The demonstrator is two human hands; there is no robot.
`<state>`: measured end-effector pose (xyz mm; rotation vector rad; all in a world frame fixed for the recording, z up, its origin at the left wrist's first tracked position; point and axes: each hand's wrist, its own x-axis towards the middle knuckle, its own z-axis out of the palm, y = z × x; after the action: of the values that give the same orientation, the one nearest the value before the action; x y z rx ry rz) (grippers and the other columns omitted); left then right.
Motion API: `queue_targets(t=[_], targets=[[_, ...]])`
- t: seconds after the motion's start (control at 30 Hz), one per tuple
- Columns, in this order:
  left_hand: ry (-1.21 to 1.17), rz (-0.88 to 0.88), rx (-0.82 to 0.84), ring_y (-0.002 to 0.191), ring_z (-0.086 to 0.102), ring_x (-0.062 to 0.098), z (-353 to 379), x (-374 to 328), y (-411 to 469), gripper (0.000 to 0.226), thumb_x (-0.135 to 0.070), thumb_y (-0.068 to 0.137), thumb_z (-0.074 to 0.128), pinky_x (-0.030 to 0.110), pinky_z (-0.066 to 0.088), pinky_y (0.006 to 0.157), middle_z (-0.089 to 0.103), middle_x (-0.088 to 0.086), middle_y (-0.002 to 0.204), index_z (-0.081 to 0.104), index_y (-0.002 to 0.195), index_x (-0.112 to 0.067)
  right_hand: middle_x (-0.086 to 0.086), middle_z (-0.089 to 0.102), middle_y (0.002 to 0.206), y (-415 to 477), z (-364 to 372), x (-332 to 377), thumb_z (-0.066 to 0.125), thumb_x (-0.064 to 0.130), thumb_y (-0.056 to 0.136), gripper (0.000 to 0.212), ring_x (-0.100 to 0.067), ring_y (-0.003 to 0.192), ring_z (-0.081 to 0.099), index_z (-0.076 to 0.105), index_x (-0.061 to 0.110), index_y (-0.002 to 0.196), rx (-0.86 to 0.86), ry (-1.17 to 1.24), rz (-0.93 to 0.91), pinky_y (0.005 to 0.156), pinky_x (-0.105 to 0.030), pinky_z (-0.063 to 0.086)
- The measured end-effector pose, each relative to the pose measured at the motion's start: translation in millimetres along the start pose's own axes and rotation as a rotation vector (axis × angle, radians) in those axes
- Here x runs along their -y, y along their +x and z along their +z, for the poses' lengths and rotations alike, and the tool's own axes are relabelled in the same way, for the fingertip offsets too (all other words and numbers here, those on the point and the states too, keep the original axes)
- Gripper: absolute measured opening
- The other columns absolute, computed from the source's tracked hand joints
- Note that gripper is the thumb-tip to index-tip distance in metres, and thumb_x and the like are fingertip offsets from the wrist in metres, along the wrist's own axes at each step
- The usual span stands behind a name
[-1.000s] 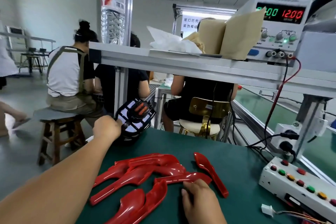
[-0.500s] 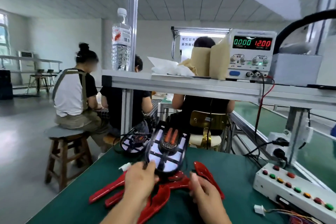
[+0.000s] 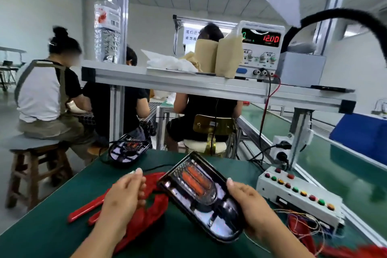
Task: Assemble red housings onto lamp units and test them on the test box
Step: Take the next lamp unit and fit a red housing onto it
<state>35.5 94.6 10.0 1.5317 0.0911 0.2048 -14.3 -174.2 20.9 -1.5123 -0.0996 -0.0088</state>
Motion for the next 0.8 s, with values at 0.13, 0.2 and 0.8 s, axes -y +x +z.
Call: queue_targets(t=[0.13,0.2,0.8], targets=[[0.081,-0.018,0.4,0.088,0.063,0.008,10,3,-7,0.041,-0.058,0.082,0.048,0.023,0.046,0.072,0.072,-0.007,0.093,0.073,0.098,-0.03,-0.02,0.05,0.081,-14,0,-11,0.06,0.064,0.082,0.082,-0.026,0.078,0.04,0.053,-0.017,0.096,0.178,-0.379,0.074,0.073,-0.036,0.029],[0.273,0.043,0.524,0.094,0.061,-0.01,15,4,-16,0.027,-0.056,0.085,0.055,0.01,0.041,0.074,0.071,-0.024,0.097,0.072,0.099,-0.041,-0.011,0.043,0.086,-13,1,-15,0.058,0.066,0.083,0.085,-0.023,0.079,0.036,0.049,-0.018,0.094,0.198,-0.441,0.091,0.073,-0.034,0.024],[0.392,0.349,0.146,0.094,0.05,-0.013,30,19,-14,0.022,-0.025,0.093,0.063,0.007,0.035,0.076,0.062,-0.02,0.099,0.062,0.09,-0.047,-0.011,0.068,0.085,81,-15,-23,0.052,0.017,0.094,0.022,-0.026,0.072,0.055,0.072,0.006,0.093,-0.326,-1.31,0.135,0.061,-0.026,0.038]])
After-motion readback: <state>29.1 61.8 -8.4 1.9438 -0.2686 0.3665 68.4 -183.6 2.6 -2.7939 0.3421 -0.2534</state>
